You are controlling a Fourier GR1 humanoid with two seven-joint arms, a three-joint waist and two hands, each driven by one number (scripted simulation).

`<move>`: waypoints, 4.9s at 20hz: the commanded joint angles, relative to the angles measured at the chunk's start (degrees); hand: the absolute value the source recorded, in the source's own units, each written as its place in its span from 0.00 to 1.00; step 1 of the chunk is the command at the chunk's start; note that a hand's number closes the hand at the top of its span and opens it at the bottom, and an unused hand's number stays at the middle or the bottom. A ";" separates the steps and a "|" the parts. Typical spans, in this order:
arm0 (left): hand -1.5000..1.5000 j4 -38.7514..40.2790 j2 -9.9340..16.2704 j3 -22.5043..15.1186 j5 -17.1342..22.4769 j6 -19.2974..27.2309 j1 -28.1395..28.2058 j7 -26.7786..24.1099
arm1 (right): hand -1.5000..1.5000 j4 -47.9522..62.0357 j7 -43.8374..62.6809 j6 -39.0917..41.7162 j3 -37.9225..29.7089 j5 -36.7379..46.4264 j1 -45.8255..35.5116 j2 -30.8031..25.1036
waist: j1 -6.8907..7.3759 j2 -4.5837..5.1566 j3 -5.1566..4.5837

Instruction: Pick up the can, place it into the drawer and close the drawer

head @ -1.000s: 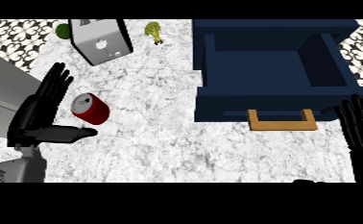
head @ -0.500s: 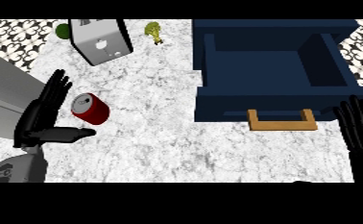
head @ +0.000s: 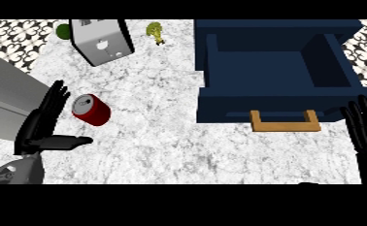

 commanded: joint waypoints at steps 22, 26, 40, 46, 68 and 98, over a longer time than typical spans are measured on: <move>0.00 33.06 3.74 0.95 -2.61 0.16 -12.83 -17.04 | 0.00 -4.27 2.01 2.18 -3.36 -2.68 1.04 -0.67 | -0.29 0.06 -0.02; 0.00 29.15 5.32 1.13 -0.88 -1.19 -13.04 -12.41 | 0.00 -2.20 1.90 3.47 -6.24 -5.54 0.40 -2.69 | -0.11 0.00 0.01; 0.00 34.62 -1.95 -1.53 -2.34 4.71 -18.30 -15.24 | 0.00 -5.69 4.86 0.62 -0.28 -1.53 0.02 1.59 | -0.19 0.02 -0.01; 0.00 41.82 0.36 -0.34 -2.31 1.61 -21.58 -20.42 | 0.00 -5.20 2.37 3.09 -2.82 -3.73 1.97 -0.23 | -0.62 0.17 -0.04; 1.00 15.86 -7.71 -0.54 4.96 10.77 -13.10 -7.47 | 0.00 -7.26 7.71 0.04 -4.36 -4.81 -1.62 -0.06 | 0.73 -0.20 0.05; 1.00 -15.76 -16.13 -26.32 -2.65 36.44 -39.99 37.50 | 0.00 -7.09 -0.20 3.06 -3.94 -3.94 5.09 2.39 | -0.66 -0.06 0.05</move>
